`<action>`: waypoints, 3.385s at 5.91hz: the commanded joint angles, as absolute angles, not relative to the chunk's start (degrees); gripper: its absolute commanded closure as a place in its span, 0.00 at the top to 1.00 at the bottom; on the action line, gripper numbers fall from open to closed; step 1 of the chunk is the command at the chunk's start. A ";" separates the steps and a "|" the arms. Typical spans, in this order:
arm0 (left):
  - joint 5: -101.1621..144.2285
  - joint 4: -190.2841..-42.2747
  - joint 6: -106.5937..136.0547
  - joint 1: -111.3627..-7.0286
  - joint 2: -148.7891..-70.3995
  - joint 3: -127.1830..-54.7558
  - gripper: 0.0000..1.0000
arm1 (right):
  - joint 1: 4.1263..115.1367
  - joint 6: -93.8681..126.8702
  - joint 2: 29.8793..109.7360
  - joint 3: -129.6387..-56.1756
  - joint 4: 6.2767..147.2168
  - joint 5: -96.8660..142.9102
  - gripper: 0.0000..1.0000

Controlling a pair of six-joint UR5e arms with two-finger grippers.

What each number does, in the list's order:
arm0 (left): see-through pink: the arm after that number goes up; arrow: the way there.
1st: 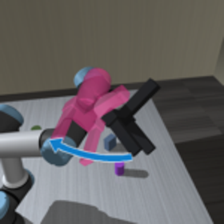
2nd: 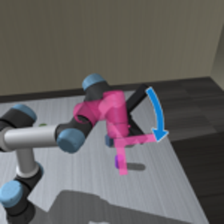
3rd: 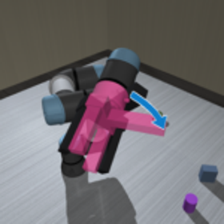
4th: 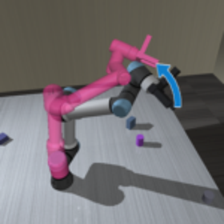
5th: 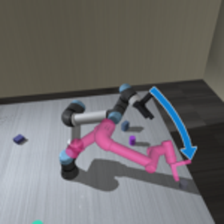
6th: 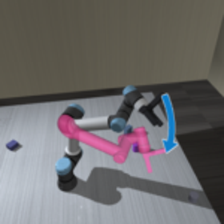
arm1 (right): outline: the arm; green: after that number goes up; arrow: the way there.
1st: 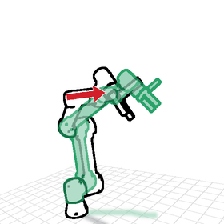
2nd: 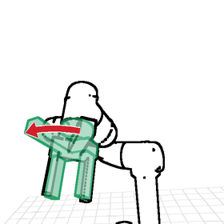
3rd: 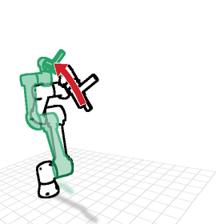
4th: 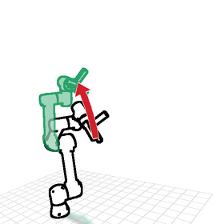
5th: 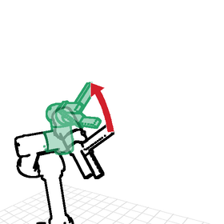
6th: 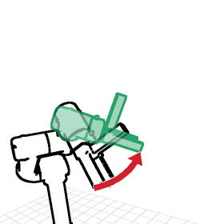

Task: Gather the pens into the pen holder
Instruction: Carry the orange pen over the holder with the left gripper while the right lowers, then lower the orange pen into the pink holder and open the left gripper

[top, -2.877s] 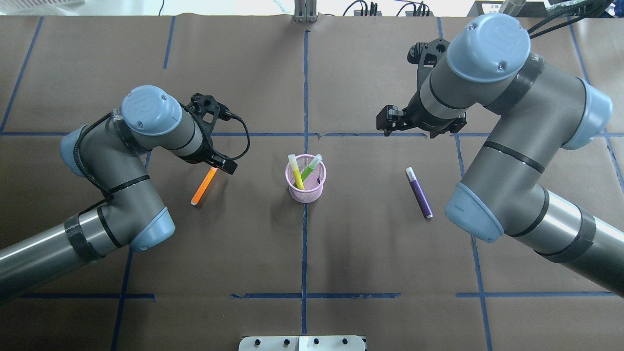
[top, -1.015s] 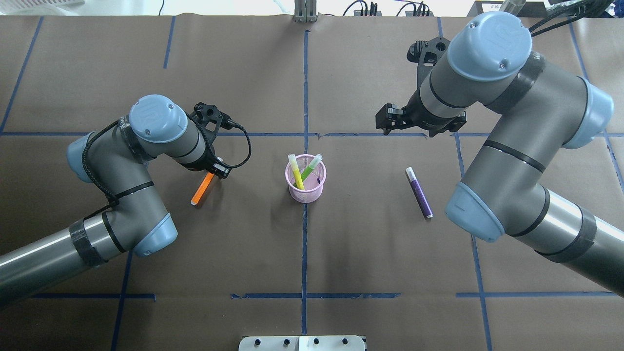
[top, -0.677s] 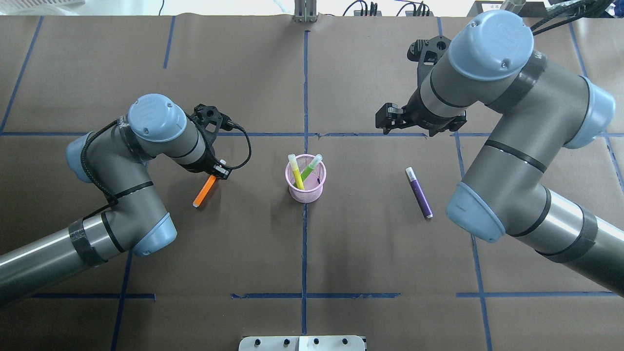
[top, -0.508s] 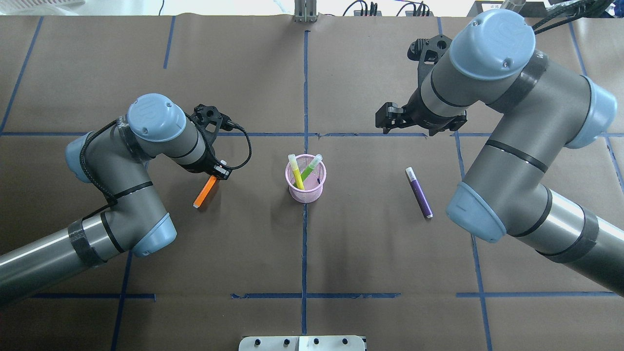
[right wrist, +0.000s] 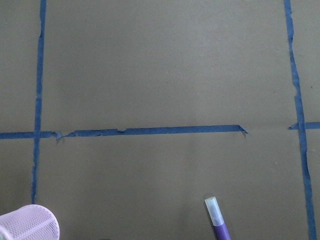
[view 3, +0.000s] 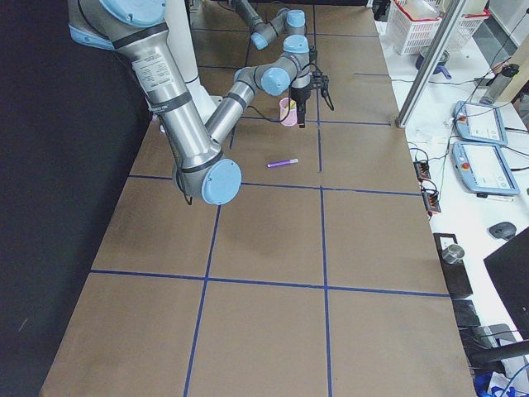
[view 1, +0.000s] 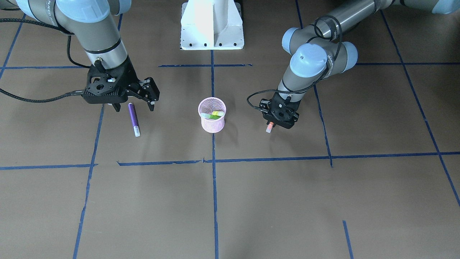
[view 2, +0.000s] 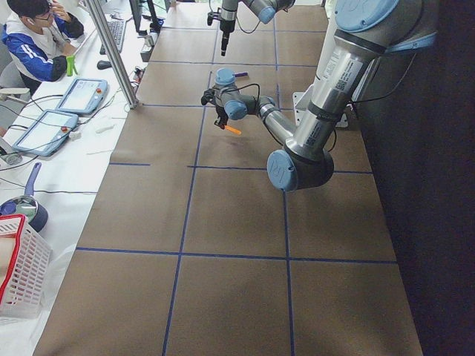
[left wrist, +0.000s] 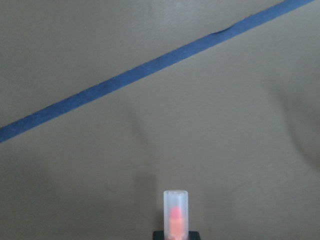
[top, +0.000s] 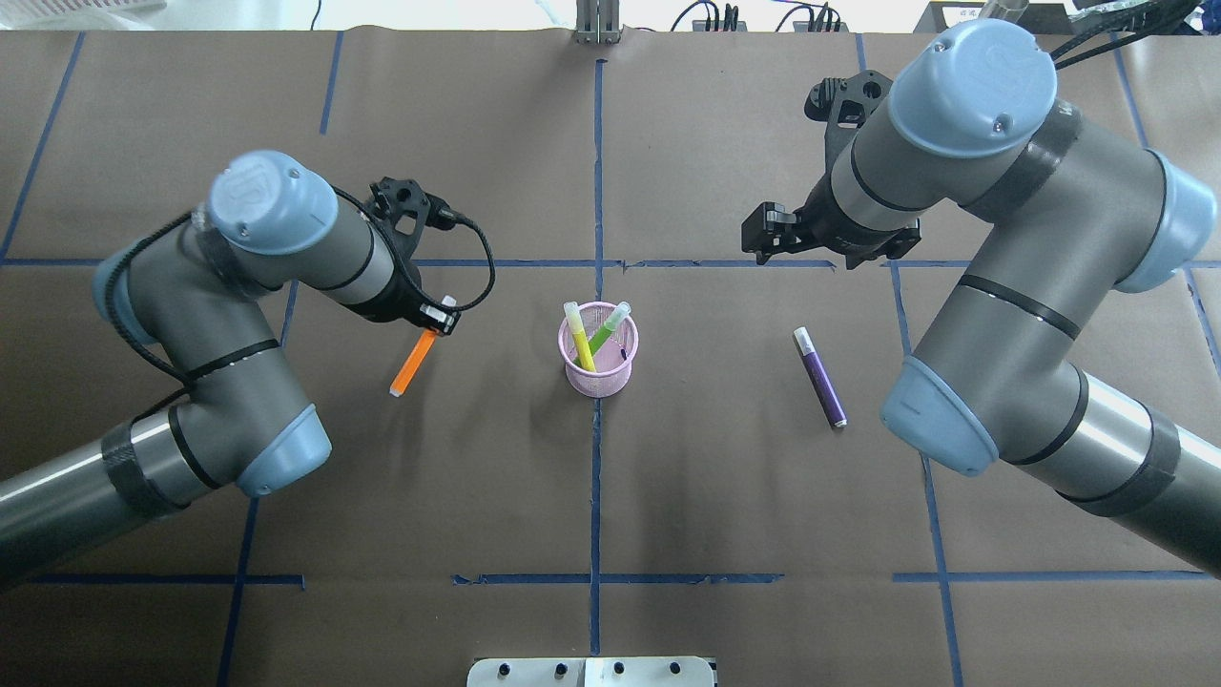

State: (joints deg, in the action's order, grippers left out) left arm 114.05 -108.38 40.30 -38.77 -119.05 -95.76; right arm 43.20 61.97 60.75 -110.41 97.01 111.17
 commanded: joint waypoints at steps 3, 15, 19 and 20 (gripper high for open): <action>104.68 -126.48 42.96 -40.78 -117.26 -104.58 0.00 | 43.33 62.31 63.62 -110.57 97.21 113.89 1.00; 70.40 -168.57 42.19 -22.41 -124.45 -81.93 0.00 | 43.42 58.10 68.47 -108.46 97.12 118.30 1.00; 70.49 -168.84 42.36 -21.18 -124.54 -79.63 0.46 | 43.51 58.27 68.47 -108.37 97.03 118.30 1.00; 70.49 -169.10 42.45 -21.18 -124.72 -79.72 0.90 | 43.51 58.36 68.47 -108.37 97.03 118.30 1.00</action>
State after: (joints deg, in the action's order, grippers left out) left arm 70.47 -168.92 42.39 -21.25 -124.62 -79.71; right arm 43.50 58.31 68.46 -108.38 97.03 118.30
